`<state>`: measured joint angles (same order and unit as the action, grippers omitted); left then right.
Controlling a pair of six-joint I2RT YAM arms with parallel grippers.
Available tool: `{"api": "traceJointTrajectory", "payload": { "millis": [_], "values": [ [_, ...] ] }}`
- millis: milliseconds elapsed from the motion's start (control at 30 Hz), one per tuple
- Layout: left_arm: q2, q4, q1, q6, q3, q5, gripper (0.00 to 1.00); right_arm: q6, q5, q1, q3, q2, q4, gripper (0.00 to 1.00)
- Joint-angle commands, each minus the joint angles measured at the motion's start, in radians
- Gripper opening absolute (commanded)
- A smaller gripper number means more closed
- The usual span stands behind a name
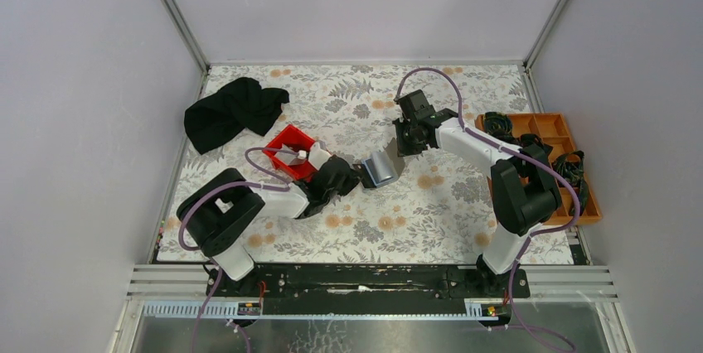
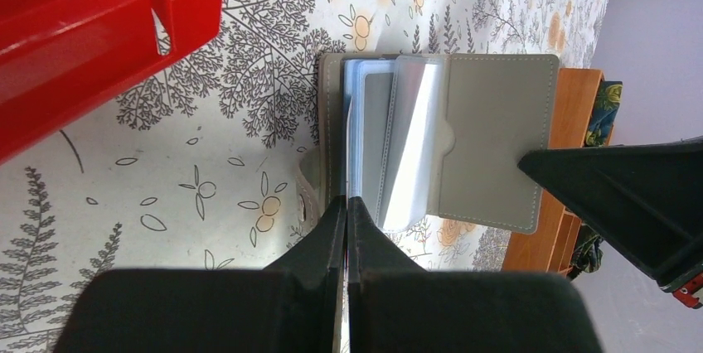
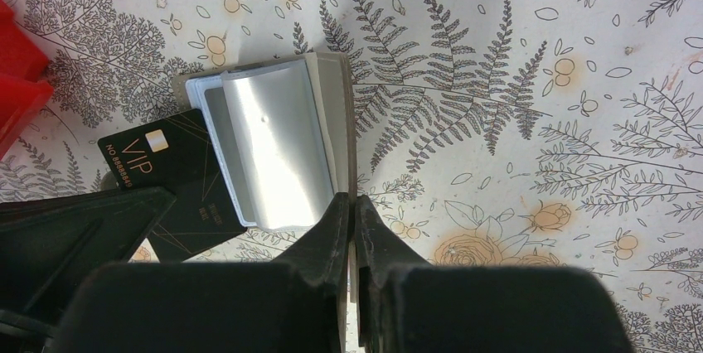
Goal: Put the credit cards into the card holder
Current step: Turn over the card slot in the card holder.
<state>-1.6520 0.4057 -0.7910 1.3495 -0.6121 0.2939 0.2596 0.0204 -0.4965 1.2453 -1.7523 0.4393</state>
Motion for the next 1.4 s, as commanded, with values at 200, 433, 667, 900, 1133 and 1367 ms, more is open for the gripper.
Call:
{"api": "traceJointTrajectory", "payload": {
  "millis": [200,433,667,900,1133,1367],
  "values": [
    [-0.031,0.05,0.004,-0.013,-0.038,-0.012,0.0,0.001,0.022,0.003,-0.007,-0.004,-0.011,0.03],
    [-0.035,0.088,0.004,-0.006,-0.037,-0.01,0.0,0.002,0.02,0.004,-0.011,-0.005,-0.011,0.03],
    [-0.04,0.139,0.004,-0.006,-0.035,-0.008,0.0,-0.001,0.015,0.003,-0.012,-0.007,-0.007,0.03],
    [-0.055,0.162,0.005,-0.007,-0.051,-0.019,0.0,0.001,0.018,0.004,-0.02,-0.01,-0.001,0.03],
    [-0.075,0.179,0.004,-0.02,-0.094,-0.026,0.0,0.004,0.019,0.003,-0.027,-0.013,0.008,0.03],
    [-0.114,0.177,0.004,-0.032,-0.144,-0.045,0.0,0.011,0.028,0.004,-0.036,-0.011,0.011,0.02]
  ]
}}
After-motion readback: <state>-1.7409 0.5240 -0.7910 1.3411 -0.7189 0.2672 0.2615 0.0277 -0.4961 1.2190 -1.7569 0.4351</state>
